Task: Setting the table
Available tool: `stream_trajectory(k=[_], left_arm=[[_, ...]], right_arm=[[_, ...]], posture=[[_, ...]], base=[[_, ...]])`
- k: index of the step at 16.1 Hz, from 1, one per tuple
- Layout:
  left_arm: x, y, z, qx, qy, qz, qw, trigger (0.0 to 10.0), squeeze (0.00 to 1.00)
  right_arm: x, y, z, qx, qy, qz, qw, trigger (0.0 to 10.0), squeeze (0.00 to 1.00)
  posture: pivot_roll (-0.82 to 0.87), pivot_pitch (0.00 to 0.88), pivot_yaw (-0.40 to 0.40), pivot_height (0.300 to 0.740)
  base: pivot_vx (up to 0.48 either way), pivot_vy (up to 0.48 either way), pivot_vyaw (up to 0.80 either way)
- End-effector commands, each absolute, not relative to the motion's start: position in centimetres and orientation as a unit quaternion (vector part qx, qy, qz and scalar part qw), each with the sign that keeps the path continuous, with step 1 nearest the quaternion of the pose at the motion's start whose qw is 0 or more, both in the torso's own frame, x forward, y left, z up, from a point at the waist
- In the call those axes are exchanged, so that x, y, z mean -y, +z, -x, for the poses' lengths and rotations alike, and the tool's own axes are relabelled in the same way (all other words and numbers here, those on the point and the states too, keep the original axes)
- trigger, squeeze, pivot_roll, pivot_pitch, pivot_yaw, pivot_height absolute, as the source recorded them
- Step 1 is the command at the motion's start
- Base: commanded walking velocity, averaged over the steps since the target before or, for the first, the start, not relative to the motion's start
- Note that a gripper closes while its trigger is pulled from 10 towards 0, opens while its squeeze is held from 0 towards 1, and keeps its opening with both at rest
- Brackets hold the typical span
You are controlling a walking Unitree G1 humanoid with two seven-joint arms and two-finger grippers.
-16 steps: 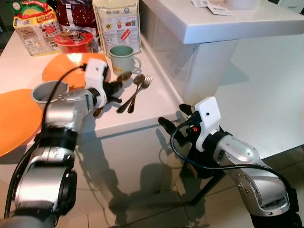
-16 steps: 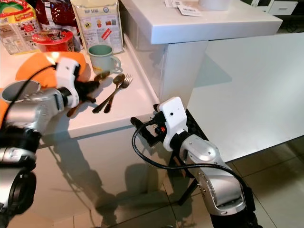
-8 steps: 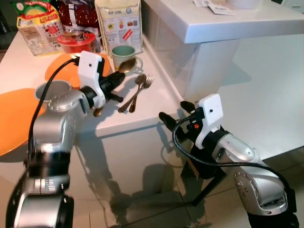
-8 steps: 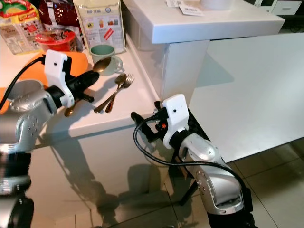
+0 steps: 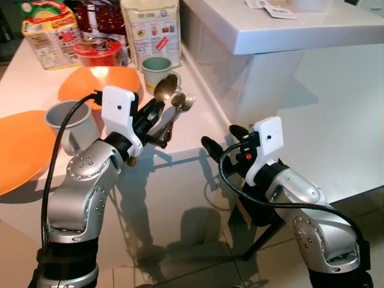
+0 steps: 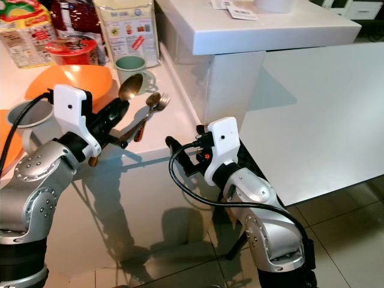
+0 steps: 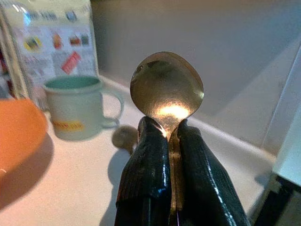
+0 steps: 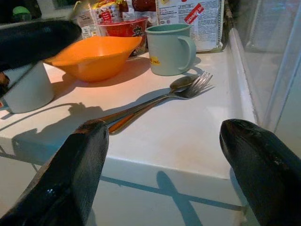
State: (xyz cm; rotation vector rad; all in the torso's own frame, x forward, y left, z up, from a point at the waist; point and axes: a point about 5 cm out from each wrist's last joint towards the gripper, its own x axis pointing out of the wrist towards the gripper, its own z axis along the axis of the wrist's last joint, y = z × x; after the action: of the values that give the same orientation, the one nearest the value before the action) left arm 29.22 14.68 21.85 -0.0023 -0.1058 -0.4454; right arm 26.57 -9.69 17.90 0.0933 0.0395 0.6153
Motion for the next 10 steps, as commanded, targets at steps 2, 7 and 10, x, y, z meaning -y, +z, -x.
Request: stream_trajectory(k=[2, 7, 10], left_arm=[[-14.1, 22.1, -28.9, 0.062, -0.212, 0.007, 0.975, 10.0, 0.0], [-14.1, 21.3, -28.9, 0.063, -0.179, 0.0, 0.982, 10.0, 0.0], [-14.4, 20.8, -29.0, 0.066, -0.145, -0.003, 0.987, 10.0, 0.0]], right_arm=[[9.5, 18.5, -26.6, -0.009, 0.307, -0.05, 0.95, 10.0, 0.0], [10.6, 18.5, -27.3, -0.001, 0.245, -0.043, 0.968, 10.0, 0.0], [11.3, 18.6, -28.0, 0.007, 0.203, -0.033, 0.979, 10.0, 0.0]], posture=[[0.04, 0.0, -0.02, 0.74], [0.02, 0.0, -0.007, 0.74], [0.03, 0.0, -0.011, 0.74]], base=[[-0.283, 0.0, 0.0], [-0.223, 0.0, 0.0], [0.0, 0.0, 0.0]])
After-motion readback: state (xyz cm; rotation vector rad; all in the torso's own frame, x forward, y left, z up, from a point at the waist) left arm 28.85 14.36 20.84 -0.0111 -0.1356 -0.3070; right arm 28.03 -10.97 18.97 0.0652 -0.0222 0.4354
